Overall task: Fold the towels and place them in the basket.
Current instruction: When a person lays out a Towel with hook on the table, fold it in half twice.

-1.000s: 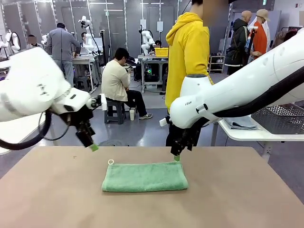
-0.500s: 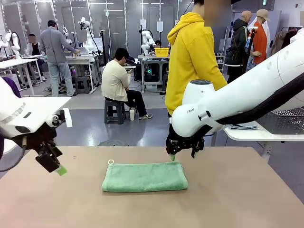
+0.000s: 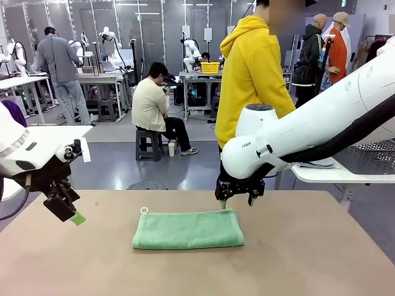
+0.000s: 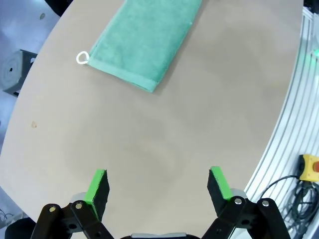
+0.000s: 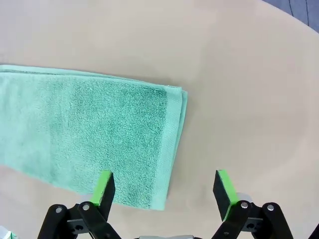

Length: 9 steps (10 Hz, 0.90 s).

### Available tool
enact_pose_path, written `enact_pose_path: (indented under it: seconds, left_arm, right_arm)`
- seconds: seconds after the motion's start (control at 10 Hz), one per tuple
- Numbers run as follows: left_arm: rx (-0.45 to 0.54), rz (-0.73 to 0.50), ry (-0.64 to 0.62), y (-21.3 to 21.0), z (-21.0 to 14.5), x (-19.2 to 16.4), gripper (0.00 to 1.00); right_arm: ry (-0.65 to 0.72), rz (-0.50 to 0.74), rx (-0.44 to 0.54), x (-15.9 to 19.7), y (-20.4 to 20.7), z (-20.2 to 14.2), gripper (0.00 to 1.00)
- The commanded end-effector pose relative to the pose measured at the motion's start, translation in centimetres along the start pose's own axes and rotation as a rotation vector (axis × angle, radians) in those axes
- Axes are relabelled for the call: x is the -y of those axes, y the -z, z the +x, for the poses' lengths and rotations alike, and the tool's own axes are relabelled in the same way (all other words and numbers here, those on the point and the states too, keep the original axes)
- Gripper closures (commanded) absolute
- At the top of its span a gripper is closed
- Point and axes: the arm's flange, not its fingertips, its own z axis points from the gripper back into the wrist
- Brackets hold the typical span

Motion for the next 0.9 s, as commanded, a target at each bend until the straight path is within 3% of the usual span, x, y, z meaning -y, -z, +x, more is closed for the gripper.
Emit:
enact_pose_path:
  seconds: [0.0, 0.2, 0.8]
  left_arm:
    - [-0.01, 0.008, -0.017, 0.2, -0.1, 0.0, 0.0]
    - [-0.01, 0.008, -0.017, 0.2, -0.1, 0.0, 0.0]
    - [-0.01, 0.008, -0.017, 0.2, -0.1, 0.0, 0.0]
  right_arm:
    - [-0.016, -0.003, 0.002, 0.3, -0.1, 0.0, 0.0]
    - [0.035, 0.038, -0.011, 0.2, 1.3, 0.4, 0.0]
    - [0.148, 0.01, -0.049, 0.5, 7.0, 2.3, 0.0]
